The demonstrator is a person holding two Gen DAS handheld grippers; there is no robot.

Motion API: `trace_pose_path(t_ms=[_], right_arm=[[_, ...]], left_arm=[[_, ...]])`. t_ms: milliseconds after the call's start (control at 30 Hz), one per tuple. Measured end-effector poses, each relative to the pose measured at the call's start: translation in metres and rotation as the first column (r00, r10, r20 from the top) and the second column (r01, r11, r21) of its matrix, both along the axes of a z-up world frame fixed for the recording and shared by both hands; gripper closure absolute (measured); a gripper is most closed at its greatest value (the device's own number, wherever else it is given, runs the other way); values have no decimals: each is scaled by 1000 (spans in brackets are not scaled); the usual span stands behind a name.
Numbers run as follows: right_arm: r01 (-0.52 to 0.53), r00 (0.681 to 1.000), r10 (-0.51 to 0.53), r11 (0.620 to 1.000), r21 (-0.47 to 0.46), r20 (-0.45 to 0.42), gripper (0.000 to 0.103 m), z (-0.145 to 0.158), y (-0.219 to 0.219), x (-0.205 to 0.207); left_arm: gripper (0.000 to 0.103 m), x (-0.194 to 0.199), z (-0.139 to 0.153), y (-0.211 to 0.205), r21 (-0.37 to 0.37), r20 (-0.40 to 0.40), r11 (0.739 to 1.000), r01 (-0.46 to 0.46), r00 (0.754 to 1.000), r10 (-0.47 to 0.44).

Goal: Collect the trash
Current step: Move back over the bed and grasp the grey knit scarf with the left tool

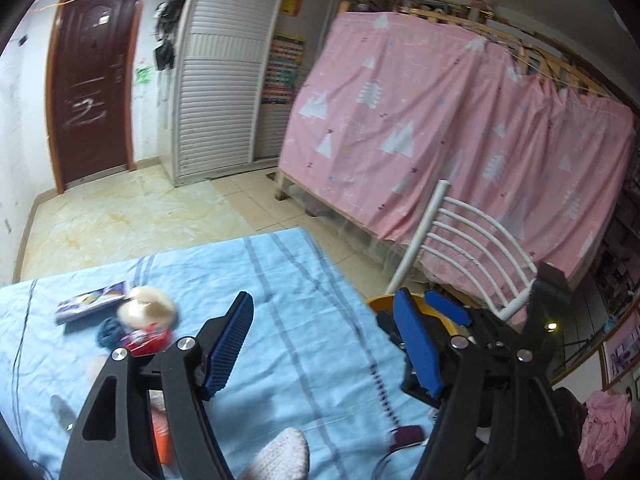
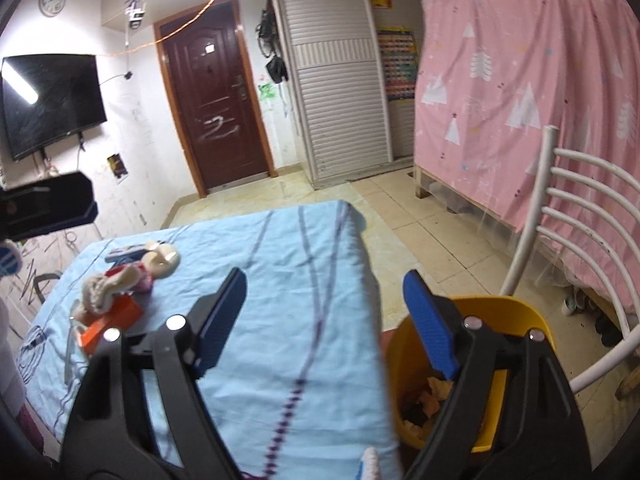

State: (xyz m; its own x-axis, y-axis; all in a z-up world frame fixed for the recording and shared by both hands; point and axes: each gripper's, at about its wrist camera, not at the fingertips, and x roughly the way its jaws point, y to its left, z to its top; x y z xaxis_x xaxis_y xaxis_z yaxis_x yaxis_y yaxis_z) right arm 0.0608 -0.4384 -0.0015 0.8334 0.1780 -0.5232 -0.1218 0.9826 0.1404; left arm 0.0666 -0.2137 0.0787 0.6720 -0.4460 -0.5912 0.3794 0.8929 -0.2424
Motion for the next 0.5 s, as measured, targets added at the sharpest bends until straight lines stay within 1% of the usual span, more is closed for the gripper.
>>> trace_pose_path(t_ms=[167, 267, 400, 500], right_arm=[[-40, 999, 40, 999, -17, -4, 23, 3, 27, 2], [-65, 998, 65, 998, -25, -5, 22, 3, 42, 2], [-101, 995, 100, 994, -40, -21, 21, 1, 62, 4], [-119, 993, 117, 992, -48, -30, 20, -2, 75, 6]], left_arm=[[33, 3, -8, 42, 1, -21, 999, -46, 999, 46], [27, 4, -17, 74, 50, -20, 996, -80, 996, 82], [26, 14, -31, 114, 66, -81, 990, -123, 988, 128], [26, 16, -41, 131, 90, -106, 988, -122, 986, 131]])
